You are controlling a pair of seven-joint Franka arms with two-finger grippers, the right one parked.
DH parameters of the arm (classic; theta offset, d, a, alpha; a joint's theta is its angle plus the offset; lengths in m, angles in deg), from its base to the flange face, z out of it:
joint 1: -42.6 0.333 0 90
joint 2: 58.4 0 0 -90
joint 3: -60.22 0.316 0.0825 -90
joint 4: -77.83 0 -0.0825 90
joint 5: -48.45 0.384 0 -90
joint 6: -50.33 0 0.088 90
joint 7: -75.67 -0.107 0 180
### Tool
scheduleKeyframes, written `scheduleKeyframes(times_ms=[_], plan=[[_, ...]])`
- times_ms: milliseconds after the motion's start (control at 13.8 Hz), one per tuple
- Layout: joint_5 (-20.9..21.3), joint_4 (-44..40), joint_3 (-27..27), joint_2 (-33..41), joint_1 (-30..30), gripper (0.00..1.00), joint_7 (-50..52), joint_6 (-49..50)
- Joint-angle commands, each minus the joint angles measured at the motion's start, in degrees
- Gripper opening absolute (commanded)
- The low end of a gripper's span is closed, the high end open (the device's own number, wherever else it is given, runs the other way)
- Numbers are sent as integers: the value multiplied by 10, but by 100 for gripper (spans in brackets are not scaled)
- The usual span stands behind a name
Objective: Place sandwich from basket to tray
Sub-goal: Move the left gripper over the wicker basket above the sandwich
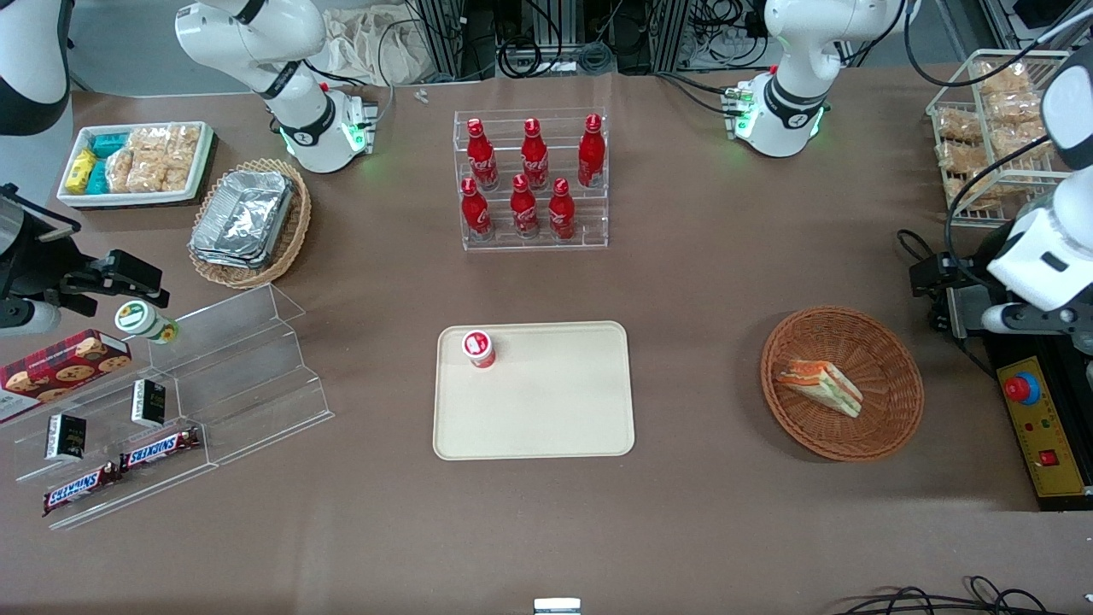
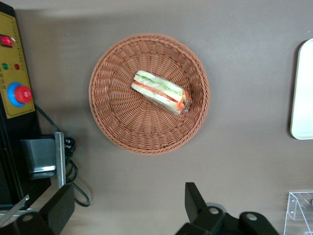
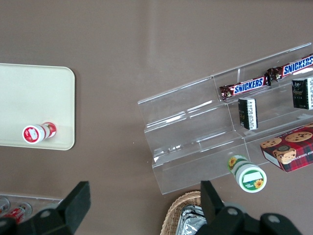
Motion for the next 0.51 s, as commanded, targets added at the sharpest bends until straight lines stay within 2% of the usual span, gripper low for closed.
scheduleKeyframes(times_ms=[0,289,434], plan=[[0,29,-7,10,3,100,10,-16],[-1,158,-7,67,3,100,30,-129],[-1,187,-8,68,3,100,55,-156]])
